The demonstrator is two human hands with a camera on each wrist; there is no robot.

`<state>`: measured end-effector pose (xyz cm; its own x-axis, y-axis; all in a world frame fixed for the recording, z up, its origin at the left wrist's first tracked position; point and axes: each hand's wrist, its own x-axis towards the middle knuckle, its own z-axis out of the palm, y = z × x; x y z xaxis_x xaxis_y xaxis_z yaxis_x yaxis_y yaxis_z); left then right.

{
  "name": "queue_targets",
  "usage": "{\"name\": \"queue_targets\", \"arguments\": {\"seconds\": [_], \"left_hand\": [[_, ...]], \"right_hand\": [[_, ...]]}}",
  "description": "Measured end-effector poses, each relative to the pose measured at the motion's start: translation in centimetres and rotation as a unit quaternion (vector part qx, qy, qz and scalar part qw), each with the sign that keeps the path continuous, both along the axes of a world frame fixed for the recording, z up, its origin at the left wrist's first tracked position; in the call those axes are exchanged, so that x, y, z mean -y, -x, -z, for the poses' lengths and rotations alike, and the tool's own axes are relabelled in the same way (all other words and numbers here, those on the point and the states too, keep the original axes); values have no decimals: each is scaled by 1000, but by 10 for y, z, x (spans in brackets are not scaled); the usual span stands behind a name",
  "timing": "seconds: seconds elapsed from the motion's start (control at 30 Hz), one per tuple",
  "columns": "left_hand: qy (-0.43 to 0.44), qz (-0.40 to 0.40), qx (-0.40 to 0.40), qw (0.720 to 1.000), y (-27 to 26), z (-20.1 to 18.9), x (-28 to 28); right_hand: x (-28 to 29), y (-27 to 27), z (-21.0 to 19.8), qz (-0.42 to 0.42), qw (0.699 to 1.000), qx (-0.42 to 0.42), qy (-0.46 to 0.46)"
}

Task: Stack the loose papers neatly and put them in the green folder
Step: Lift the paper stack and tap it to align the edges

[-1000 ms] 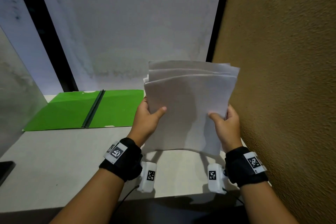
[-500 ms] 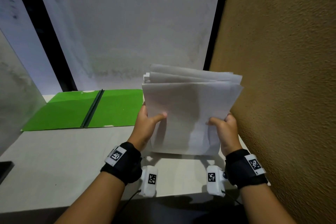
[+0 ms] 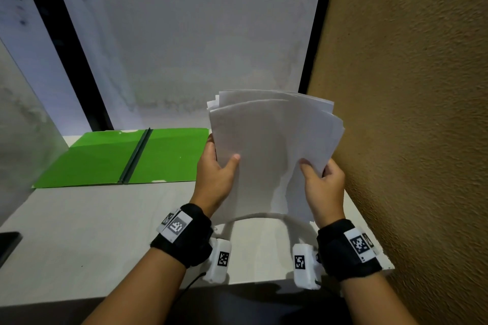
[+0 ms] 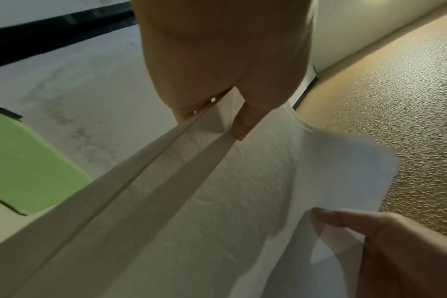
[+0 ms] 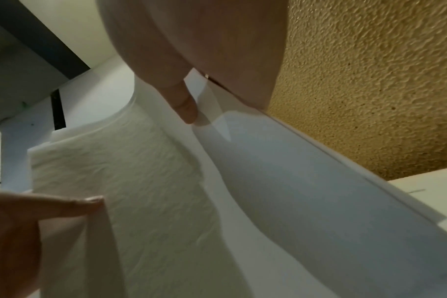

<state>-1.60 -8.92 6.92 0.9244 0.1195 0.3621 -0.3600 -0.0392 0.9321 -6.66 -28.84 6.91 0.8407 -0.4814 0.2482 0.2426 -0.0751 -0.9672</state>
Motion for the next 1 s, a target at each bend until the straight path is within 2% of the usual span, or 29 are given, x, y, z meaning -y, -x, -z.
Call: {"name": "queue_targets", "arguments": {"seconds": [0.2, 0.5, 0.7, 0.87, 1.0], "left_hand": [[15, 24, -1, 1000, 8, 4, -5], [-34, 31, 42, 998, 7, -13, -6], [12, 57, -29, 998, 8, 7, -12], [2, 35, -47, 998, 16, 17, -12], [13, -25, 18, 999, 17, 3, -5]], "right_hand": [[5, 7, 3, -13, 998, -10, -67], [6, 7, -6, -30, 999, 16, -39], [9, 6, 9, -42, 998, -13, -43], [6, 9, 19, -41, 999, -28, -16], [-6, 13, 4, 0, 999, 38, 18]]}}
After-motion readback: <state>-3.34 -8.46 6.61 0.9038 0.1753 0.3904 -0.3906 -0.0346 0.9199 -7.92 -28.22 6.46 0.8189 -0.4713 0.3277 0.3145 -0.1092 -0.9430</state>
